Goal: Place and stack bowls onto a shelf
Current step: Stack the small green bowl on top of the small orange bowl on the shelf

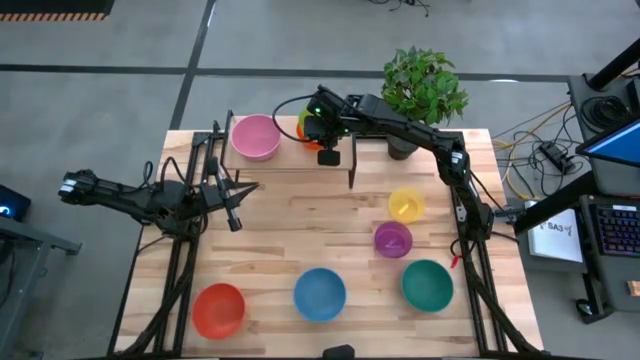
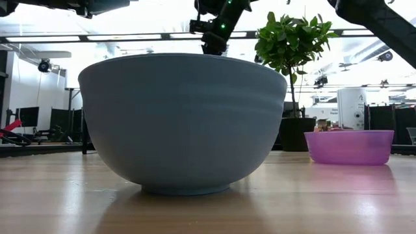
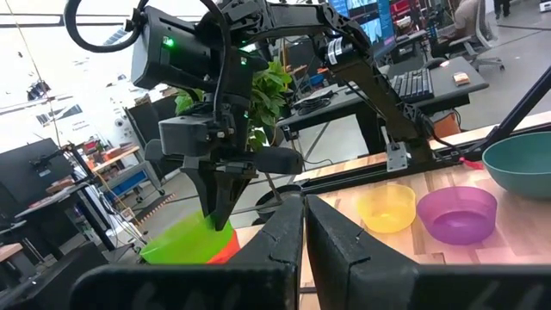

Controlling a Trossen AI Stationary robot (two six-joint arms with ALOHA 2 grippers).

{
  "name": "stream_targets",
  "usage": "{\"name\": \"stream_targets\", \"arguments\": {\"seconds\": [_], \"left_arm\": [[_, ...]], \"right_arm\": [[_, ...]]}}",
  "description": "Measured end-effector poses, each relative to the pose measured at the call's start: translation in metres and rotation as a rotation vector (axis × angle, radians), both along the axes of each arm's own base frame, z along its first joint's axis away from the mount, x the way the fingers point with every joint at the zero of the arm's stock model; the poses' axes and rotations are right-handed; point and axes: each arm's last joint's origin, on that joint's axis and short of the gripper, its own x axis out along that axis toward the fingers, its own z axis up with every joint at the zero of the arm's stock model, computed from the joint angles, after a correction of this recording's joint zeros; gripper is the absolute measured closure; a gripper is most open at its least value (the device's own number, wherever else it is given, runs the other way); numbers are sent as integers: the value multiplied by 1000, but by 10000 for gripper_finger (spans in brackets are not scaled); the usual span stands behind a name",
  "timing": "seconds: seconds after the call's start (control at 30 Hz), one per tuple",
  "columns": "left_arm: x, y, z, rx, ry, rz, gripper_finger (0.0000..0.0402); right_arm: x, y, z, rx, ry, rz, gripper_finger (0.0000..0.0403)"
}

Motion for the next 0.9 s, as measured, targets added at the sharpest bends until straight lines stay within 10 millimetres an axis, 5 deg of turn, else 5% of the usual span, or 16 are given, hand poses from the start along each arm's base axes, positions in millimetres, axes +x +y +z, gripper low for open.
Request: {"name": "stream_targets", "arguments": {"seconds": [0.9], "left_arm": [[0, 0, 0, 0, 0, -1, 402]], "right_arm": [[0, 0, -1, 4, -1, -7, 369]]}}
